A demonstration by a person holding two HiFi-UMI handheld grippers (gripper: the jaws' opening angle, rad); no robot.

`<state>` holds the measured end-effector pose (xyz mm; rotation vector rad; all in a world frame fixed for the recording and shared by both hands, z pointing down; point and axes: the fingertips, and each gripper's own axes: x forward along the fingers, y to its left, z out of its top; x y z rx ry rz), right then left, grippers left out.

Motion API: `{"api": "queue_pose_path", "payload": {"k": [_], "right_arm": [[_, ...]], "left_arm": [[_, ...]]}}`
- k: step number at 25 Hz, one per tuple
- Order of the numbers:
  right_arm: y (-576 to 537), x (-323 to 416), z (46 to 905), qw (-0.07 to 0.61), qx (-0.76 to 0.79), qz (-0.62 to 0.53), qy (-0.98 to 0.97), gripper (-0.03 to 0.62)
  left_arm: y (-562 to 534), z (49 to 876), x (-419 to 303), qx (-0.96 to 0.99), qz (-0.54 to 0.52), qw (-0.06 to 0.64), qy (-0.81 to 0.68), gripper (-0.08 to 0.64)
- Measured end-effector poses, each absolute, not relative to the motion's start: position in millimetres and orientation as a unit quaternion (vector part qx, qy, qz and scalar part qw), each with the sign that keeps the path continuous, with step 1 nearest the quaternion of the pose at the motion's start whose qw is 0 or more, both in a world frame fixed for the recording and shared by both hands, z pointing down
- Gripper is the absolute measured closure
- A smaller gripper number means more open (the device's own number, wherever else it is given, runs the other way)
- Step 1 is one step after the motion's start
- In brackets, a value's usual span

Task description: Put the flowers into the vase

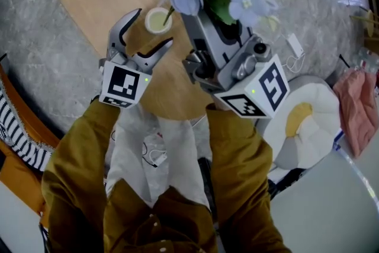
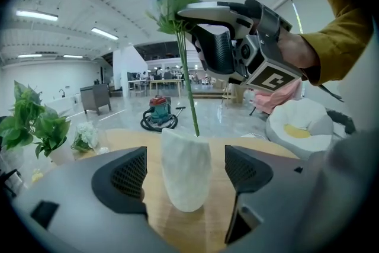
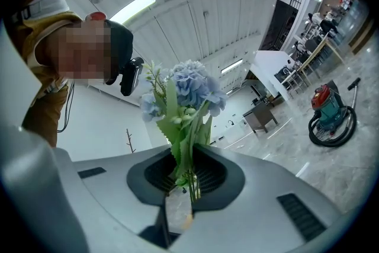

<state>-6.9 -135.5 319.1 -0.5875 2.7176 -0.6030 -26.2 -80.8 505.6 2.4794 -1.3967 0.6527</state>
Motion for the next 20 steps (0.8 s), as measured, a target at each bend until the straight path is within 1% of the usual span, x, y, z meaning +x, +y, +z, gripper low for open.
{"api": "queue_pose_path", "payload": {"k": [9, 12, 14, 20], "right_arm": [[-136.4, -6.8, 323.3, 0.15, -0.198, -0.211, 0.945, 0.538], [-136.4, -6.5, 324.6, 0.15, -0.197, -0.214, 0.945, 0.538], [-135.8, -6.9, 324.8, 0.149, -0.193, -0.214, 0.946, 0.538], [-134.0, -10.9, 329.0, 0.151, -0.184, -0.21, 0.948, 0.538]], "left_arm": [[-90.8, 514.2, -21.8, 0.844, 0.23, 0.094, -0.475, 0.176], [-93.0, 509.3, -20.1, 0.845, 0.226, 0.085, -0.477, 0.255], [-93.8, 507.9, -19.3, 0.845, 0.224, 0.084, -0.479, 0.267], [-93.4, 509.8, -18.1, 0.845, 0.22, 0.089, -0.478, 0.273]]}}
